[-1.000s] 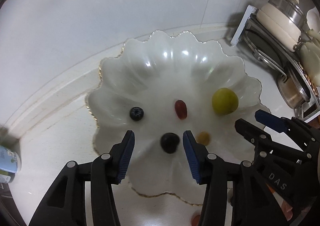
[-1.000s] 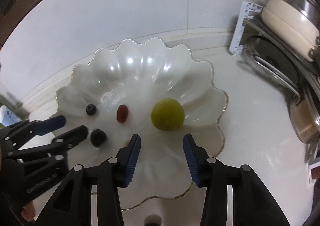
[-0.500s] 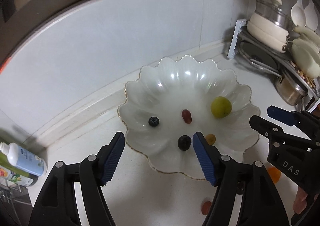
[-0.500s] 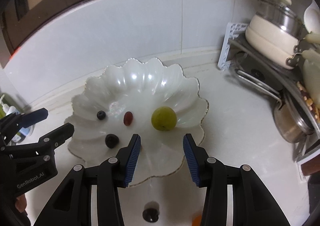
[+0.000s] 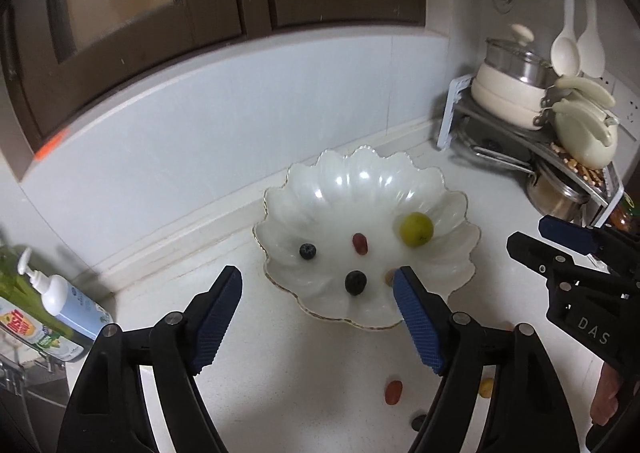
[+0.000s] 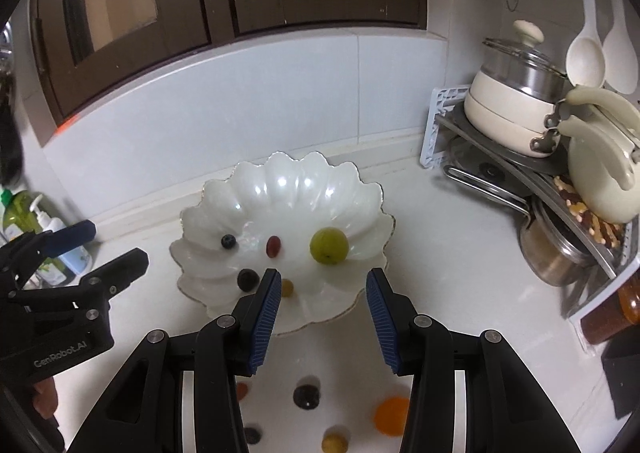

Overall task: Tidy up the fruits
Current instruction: 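Move both tools back from the bowl toward the remaining counter fruits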

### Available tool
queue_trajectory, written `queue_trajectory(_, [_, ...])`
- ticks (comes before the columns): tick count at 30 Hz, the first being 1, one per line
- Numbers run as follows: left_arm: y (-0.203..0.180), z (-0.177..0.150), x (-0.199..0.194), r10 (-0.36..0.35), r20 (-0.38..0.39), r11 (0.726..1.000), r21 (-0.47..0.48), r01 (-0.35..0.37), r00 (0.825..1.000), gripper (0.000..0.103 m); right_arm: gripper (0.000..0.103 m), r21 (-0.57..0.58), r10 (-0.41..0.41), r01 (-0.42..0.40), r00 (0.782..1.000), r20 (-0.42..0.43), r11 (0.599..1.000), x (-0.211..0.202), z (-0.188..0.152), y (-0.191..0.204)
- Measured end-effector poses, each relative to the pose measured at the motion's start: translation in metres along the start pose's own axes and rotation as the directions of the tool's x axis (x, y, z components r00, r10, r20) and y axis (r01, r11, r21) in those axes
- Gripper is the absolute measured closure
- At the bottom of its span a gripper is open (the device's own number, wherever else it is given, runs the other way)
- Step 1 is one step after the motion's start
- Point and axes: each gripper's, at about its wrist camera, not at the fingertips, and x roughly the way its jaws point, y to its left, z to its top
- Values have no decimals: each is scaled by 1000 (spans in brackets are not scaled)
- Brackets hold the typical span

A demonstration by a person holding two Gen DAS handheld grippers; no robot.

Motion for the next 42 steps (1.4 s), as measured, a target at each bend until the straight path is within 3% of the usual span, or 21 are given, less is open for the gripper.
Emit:
queue_trajectory(5, [-6, -3, -26, 2, 57, 1000, 2, -2, 998, 25, 57, 12, -4, 3, 999, 37, 1000, -21, -10, -2])
queue_trajectory(22, [-34, -36, -79, -27, 141, 999, 26, 23, 990, 23, 57, -1, -51, 52, 986, 156, 999, -81, -50, -8])
queue_trajectory(42, [-50, -72, -100, -37, 201, 998, 53, 27, 979, 23, 57, -26, -6, 12, 976, 219, 1000, -105, -87, -2])
